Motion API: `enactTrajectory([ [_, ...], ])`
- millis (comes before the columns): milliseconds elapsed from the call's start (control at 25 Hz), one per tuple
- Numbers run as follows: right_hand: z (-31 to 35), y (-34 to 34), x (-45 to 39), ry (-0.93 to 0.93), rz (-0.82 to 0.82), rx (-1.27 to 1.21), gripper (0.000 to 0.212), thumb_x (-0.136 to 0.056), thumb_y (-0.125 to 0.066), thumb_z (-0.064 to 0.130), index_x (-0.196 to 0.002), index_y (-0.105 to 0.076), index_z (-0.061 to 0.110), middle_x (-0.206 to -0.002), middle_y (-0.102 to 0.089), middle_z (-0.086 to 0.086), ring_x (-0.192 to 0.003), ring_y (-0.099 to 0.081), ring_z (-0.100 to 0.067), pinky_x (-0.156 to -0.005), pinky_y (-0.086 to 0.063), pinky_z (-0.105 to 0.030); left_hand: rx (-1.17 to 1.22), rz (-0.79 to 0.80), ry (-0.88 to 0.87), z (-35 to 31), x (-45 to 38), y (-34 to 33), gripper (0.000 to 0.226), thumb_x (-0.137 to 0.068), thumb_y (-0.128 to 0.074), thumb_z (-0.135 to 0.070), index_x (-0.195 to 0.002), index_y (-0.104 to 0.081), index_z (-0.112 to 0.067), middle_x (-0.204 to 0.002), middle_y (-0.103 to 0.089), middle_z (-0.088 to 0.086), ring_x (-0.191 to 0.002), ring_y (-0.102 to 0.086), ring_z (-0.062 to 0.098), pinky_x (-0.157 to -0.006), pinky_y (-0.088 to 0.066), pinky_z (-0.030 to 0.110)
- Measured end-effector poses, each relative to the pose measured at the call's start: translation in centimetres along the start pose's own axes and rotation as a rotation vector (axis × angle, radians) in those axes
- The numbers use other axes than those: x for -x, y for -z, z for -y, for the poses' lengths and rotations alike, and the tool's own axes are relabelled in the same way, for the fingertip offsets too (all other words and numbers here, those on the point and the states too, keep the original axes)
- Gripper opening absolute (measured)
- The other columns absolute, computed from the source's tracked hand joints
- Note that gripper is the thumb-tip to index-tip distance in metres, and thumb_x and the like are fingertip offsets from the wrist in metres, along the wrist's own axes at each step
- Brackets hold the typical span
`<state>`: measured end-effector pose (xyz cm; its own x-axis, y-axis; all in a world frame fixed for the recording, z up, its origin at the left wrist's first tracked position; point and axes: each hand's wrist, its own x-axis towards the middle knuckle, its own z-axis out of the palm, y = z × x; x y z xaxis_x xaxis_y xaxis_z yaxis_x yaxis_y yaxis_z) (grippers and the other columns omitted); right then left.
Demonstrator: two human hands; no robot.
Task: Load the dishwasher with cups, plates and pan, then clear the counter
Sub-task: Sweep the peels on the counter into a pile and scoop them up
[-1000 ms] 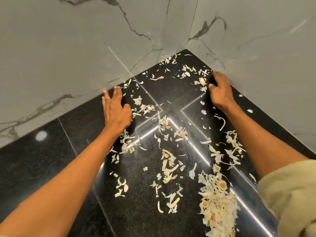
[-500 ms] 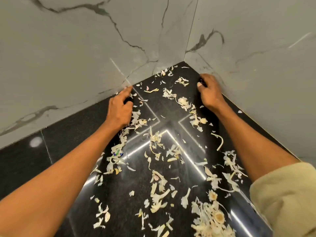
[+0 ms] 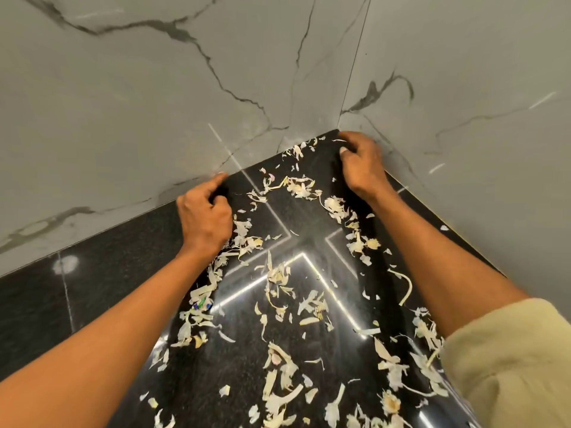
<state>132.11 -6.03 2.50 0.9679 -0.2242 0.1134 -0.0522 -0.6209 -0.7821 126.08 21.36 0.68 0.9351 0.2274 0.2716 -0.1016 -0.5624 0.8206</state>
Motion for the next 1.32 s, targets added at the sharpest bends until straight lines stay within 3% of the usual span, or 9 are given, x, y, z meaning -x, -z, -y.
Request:
enactTrajectory([
  [200, 0.3, -1.8, -1.2, -0.009, 0.234, 0.323, 0.06, -0.101, -0.045, 0.017, -0.158, -0.028, 0.017, -0.165, -0.025, -0.004, -0.152, -0.019, -0.022, -0.125, -0.014, -0.04, 0.046, 0.064, 0.073, 1.3, -1.1, -0.7, 0.053, -0.083, -0.048, 0.0, -0.132, -0.062, -0.014, -0.13, -0.064, 0.0, -0.123, -0.056, 0.005, -0.113, -0.041, 0.036],
  [400, 1.1, -2.9, 0.6, 0.0, 0.123, -0.284, 0.043, -0.092, -0.046, -0.005, -0.121, -0.072, 0.012, -0.119, -0.07, 0.0, -0.104, -0.064, -0.002, -0.095, -0.052, -0.019, 0.174, 0.286, -0.158, 2.3, -0.9, -0.5, 0.058, -0.08, -0.046, -0.009, -0.136, -0.059, -0.013, -0.133, -0.063, 0.001, -0.126, -0.057, 0.01, -0.108, -0.046, 0.042],
  [520, 0.7, -3.0, -1.9, -0.094, -0.032, -0.255, 0.043, -0.088, -0.05, 0.002, -0.124, -0.069, 0.016, -0.124, -0.066, 0.0, -0.114, -0.061, -0.012, -0.104, -0.05, -0.035, 0.251, 0.128, -0.146, 1.9, -0.9, -0.7, 0.05, -0.081, -0.045, -0.004, -0.126, -0.066, -0.006, -0.121, -0.069, 0.005, -0.116, -0.065, 0.01, -0.102, -0.051, 0.033],
  [640, 1.9, -5.0, -2.0, 0.0, 0.125, 0.111, 0.05, -0.092, -0.047, 0.005, -0.142, -0.054, 0.013, -0.137, -0.049, -0.007, -0.127, -0.04, -0.02, -0.111, -0.034, -0.035, 0.147, -0.14, 0.082, 1.5, -1.5, -0.7, 0.046, -0.08, -0.044, -0.005, -0.115, -0.073, -0.009, -0.104, -0.074, -0.001, -0.103, -0.068, 0.011, -0.104, -0.047, 0.028],
  [760, 2.0, -6.0, 0.2, 0.258, 0.319, 0.208, 0.048, -0.091, -0.045, 0.003, -0.134, -0.062, 0.016, -0.134, -0.05, -0.005, -0.119, -0.04, -0.015, -0.102, -0.032, -0.028, -0.004, -0.183, 0.148, 1.2, -1.3, -1.2, 0.045, -0.082, -0.045, -0.002, -0.115, -0.072, -0.013, -0.102, -0.074, -0.001, -0.104, -0.065, 0.016, -0.104, -0.042, 0.026],
  [920, 2.0, -5.3, 0.8, 0.16, 0.25, -0.137, 0.046, -0.088, -0.044, -0.005, -0.121, -0.071, 0.011, -0.126, -0.063, -0.003, -0.118, -0.056, -0.015, -0.106, -0.043, -0.03, -0.006, 0.048, -0.015, 1.4, -1.5, -1.1, 0.048, -0.083, -0.043, -0.002, -0.124, -0.068, -0.011, -0.122, -0.069, 0.003, -0.117, -0.059, 0.009, -0.109, -0.044, 0.031],
  [1080, 3.7, -7.4, 0.8, 0.275, 0.338, 0.078, 0.048, -0.085, -0.043, 0.004, -0.124, -0.07, 0.013, -0.13, -0.062, -0.004, -0.121, -0.051, -0.018, -0.107, -0.036, -0.03, 0.061, 0.282, -0.236, 1.1, -1.0, -0.6, 0.05, -0.081, -0.042, -0.004, -0.123, -0.069, -0.009, -0.12, -0.07, 0.003, -0.114, -0.064, 0.008, -0.105, -0.045, 0.022],
  [1200, 5.1, -8.6, 2.3, 0.187, 0.309, -0.184, 0.042, -0.087, -0.046, -0.006, -0.106, -0.078, 0.013, -0.106, -0.073, 0.001, -0.104, -0.065, -0.01, -0.101, -0.05, -0.031, 0.18, 0.063, -0.137, 1.7, -1.1, -0.5, 0.047, -0.078, -0.043, -0.002, -0.11, -0.076, -0.011, -0.104, -0.075, 0.0, -0.097, -0.071, 0.012, -0.093, -0.055, 0.028],
  [1320, 5.5, -9.3, 2.3, 0.256, 0.31, -0.062, 0.049, -0.084, -0.045, 0.0, -0.122, -0.071, 0.013, -0.121, -0.065, 0.0, -0.115, -0.055, -0.014, -0.107, -0.042, -0.032, 0.266, -0.187, 0.09, 2.0, -1.6, -0.6, 0.046, -0.072, -0.041, -0.002, -0.101, -0.076, -0.012, -0.09, -0.075, -0.004, -0.09, -0.071, 0.009, -0.091, -0.057, 0.04],
])
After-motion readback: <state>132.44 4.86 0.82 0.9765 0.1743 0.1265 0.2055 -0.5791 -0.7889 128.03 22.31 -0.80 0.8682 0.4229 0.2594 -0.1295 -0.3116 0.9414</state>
